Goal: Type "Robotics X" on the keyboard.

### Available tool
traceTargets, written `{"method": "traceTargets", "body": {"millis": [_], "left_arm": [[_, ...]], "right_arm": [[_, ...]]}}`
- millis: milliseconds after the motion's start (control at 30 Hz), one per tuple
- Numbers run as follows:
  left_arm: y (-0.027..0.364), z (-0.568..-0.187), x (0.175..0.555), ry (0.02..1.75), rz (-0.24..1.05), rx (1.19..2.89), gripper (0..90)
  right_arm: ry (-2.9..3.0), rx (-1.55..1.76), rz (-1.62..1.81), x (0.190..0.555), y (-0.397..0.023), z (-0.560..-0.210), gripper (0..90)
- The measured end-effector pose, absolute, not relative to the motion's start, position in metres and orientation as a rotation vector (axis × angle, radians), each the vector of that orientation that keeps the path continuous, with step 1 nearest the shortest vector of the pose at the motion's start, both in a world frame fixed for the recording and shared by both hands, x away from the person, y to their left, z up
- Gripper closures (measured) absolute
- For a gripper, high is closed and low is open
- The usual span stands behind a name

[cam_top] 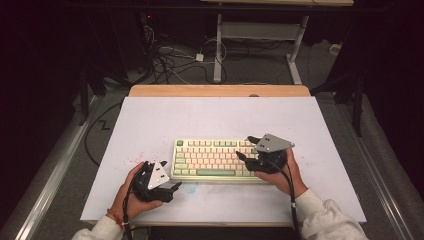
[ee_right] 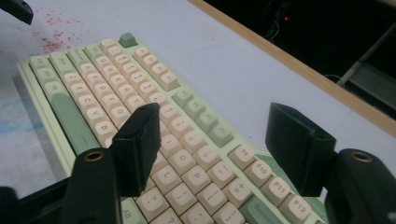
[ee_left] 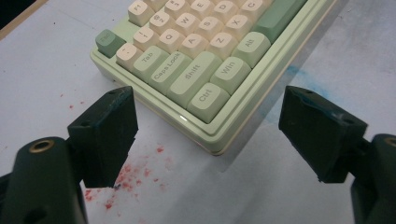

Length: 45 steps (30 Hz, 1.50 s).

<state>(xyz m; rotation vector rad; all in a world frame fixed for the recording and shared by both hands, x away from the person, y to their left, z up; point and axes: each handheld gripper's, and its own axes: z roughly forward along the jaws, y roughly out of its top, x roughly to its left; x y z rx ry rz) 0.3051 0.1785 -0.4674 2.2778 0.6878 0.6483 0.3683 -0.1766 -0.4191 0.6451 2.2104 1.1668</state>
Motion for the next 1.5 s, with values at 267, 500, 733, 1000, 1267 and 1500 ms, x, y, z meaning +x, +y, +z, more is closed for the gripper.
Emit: {"method": "traceTargets", "body": {"millis": [267,500,733,1000,1267,1500], "left_arm": [[0.178,-0.467,0.305,0.689,0.649,2.274,18.6],[0.179,-0.466,0.306,0.708,0.654,2.259,19.3],[0.179,-0.466,0.306,0.725,0.649,2.250,20.0],[0.179,-0.466,0.307,0.729,0.646,2.242,20.0],[0.181,-0.465,0.308,0.738,0.612,2.218,20.9],[0.177,-0.460,0.316,0.774,0.603,2.208,22.9]], "right_arm": [[2.177,0.630,1.173,0.354,-0.189,-0.415,33.4],[2.151,0.633,1.183,0.341,-0.203,-0.417,32.4],[2.134,0.651,1.179,0.332,-0.219,-0.426,31.6],[2.136,0.687,1.149,0.326,-0.236,-0.438,28.2],[2.135,0.712,1.130,0.319,-0.247,-0.446,24.2],[2.156,0.725,1.120,0.313,-0.250,-0.451,20.2]]}}
